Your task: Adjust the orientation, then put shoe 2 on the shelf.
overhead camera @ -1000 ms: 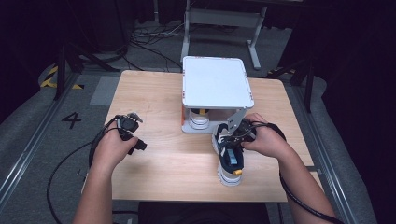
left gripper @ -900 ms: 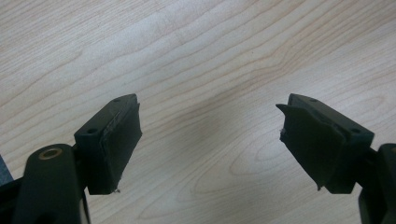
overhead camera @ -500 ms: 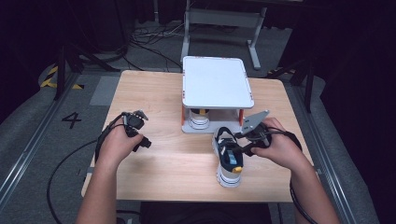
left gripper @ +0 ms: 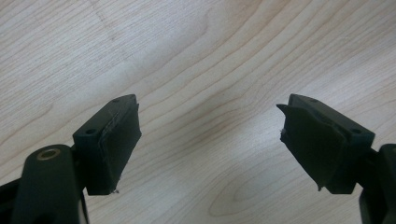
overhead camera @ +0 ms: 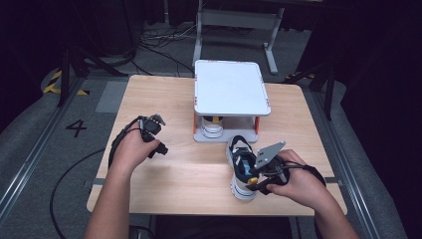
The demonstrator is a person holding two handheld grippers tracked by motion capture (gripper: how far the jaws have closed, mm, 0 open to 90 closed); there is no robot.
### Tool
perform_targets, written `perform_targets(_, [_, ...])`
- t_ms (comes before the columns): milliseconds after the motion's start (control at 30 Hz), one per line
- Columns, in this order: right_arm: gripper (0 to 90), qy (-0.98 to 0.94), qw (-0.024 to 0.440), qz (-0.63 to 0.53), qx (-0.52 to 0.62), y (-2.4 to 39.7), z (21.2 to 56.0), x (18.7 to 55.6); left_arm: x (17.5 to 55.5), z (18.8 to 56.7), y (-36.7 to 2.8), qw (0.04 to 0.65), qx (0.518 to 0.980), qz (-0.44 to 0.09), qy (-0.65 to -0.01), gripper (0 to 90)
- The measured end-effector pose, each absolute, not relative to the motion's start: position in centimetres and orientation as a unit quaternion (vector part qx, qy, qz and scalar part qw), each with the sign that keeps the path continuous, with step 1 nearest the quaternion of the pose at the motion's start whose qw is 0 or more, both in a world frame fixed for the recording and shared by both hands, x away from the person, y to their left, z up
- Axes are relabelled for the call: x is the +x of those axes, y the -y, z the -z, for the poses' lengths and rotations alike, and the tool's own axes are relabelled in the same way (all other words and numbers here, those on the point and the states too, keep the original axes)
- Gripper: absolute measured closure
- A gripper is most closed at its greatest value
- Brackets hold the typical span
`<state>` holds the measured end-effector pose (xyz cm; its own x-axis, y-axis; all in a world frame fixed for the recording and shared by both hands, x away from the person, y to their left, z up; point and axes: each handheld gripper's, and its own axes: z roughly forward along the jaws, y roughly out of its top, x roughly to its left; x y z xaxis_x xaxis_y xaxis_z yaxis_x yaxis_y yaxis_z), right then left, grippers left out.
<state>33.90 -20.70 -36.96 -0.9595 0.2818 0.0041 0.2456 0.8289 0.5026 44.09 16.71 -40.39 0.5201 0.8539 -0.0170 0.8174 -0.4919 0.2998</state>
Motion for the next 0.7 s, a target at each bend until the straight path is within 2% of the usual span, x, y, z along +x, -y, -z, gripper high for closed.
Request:
perform_targets(133, [50.7, -0.963, 0.043, -0.236, 0.125, 19.8, 38.0, 34.1, 44.2, 40.6, -16.7, 0.136, 0.86, -0.059, -0.488, 19.8])
perform_targets(233, [63.8, -0.966, 0.05, -0.228, 0.108, 19.3, 38.4, 34.5, 44.2, 40.6, -16.9, 0.138, 0.859, -0.06, -0.49, 19.8])
perform_targets(333, [69.9, -0.969, 0.038, -0.225, 0.094, 19.2, 38.5, 35.0, 43.9, 40.5, -17.3, 0.14, 0.857, -0.061, -0.493, 19.8])
perform_targets(433, [72.6, -0.97, 0.033, -0.224, 0.085, 19.2, 38.3, 35.2, 43.5, 40.6, -17.9, 0.136, 0.854, -0.061, -0.499, 19.8])
perform_targets(700, [75.2, -0.962, 0.083, -0.249, 0.067, 19.2, 35.3, 36.5, 42.1, 40.7, -19.7, 0.137, 0.838, -0.065, -0.524, 19.8])
